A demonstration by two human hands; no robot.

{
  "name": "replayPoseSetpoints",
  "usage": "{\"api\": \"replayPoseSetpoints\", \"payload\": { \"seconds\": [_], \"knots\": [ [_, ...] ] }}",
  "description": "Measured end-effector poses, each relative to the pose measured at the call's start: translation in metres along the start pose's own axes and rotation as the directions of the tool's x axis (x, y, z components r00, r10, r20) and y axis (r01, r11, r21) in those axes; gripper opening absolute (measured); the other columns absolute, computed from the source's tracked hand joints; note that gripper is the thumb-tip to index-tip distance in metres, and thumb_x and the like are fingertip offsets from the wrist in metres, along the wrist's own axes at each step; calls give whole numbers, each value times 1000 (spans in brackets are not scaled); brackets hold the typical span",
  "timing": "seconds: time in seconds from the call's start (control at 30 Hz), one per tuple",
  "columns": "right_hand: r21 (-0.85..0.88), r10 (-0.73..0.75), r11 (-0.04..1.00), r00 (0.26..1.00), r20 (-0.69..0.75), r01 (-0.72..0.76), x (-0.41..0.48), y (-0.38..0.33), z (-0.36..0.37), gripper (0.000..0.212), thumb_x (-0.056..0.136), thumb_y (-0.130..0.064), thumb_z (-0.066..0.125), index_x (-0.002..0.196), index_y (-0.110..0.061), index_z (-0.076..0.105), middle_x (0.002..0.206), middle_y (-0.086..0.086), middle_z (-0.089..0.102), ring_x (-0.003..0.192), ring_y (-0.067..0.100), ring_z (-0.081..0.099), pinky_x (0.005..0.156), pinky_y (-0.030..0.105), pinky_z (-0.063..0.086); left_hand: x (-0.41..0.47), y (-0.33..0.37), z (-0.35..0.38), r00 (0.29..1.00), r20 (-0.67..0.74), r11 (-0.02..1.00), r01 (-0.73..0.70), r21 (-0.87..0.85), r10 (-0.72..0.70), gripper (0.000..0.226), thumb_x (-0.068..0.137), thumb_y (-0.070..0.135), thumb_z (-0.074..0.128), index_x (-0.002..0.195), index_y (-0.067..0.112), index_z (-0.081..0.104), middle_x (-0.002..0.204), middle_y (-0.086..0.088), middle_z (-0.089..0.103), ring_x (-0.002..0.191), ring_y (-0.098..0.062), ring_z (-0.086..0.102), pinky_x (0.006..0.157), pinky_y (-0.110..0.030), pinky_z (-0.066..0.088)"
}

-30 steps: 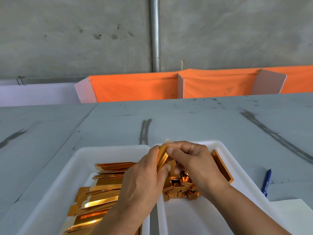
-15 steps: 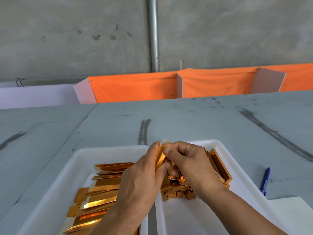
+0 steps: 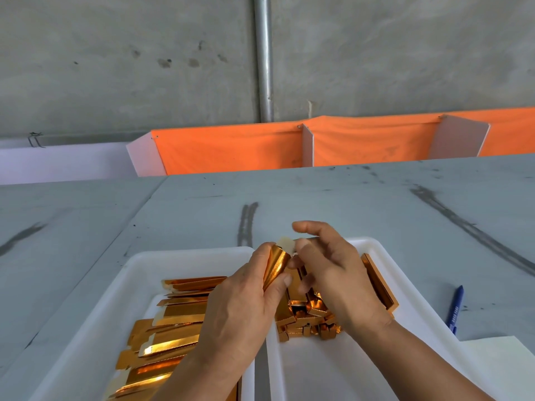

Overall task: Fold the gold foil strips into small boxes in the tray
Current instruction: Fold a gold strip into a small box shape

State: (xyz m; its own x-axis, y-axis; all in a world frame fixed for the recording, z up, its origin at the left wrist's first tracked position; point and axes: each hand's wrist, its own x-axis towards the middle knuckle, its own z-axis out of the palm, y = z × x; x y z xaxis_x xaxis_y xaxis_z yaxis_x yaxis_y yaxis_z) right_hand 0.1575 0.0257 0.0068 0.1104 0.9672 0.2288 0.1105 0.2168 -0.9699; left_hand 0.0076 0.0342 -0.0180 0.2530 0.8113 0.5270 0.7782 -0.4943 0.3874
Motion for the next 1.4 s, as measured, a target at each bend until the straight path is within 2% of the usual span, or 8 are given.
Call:
{"api": "replayPoseSetpoints", "payload": {
  "seconds": [0.13,0.27,0.43,0.6,0.77,1.07,1.4],
  "knots": [
    [113,159,982,986,-58,-152,6,-3,-5,25,104,-30,46,102,-28,70,73,4,72,49,14,58,53,21,52,-2,3,0,1000,-4,1000,-22,0,22,56,80,73,15,129,45,16,70,25,40,63,0,50,49,-6,33],
    [317,271,909,962,37,-269,8,-5,-6,34,104,-26,48,92,-9,74,69,10,69,49,13,57,46,22,48,-3,4,1,999,12,999,-46,-18,46,54,81,72,15,128,46,14,79,22,45,70,1,53,53,-6,36],
    [329,222,911,968,115,-248,8,-2,-7,28,99,-26,56,89,-8,75,71,12,65,57,13,57,48,22,48,-3,4,1,999,7,998,-51,-31,51,60,80,72,11,132,45,14,88,22,50,77,0,57,60,-6,42],
    [321,174,923,974,147,-213,7,-1,-6,17,94,-20,64,83,-16,76,71,10,62,58,14,57,51,22,49,-3,5,-1,998,12,997,-68,-33,69,58,83,70,17,134,43,22,88,20,54,76,-1,59,61,-9,45],
    [356,146,908,963,228,-221,7,-1,-8,28,99,-22,53,92,-9,77,77,13,64,65,14,59,58,23,52,-2,5,-3,998,5,998,-57,-21,57,58,84,68,20,134,39,26,83,20,53,72,-1,58,59,-9,45],
    [266,141,946,974,178,-185,6,0,-6,10,90,-18,69,87,-16,78,72,9,68,58,12,60,56,21,52,-2,5,-2,999,10,998,-46,-40,47,65,82,70,19,140,40,24,93,21,59,78,0,61,66,-9,49],
    [252,166,948,978,129,-194,6,-4,-8,13,90,-14,69,79,-14,77,65,11,66,51,14,58,52,21,50,-4,6,-3,996,27,994,-79,-75,81,68,82,71,17,143,41,23,102,20,61,86,-1,62,72,-11,50]
  ]
}}
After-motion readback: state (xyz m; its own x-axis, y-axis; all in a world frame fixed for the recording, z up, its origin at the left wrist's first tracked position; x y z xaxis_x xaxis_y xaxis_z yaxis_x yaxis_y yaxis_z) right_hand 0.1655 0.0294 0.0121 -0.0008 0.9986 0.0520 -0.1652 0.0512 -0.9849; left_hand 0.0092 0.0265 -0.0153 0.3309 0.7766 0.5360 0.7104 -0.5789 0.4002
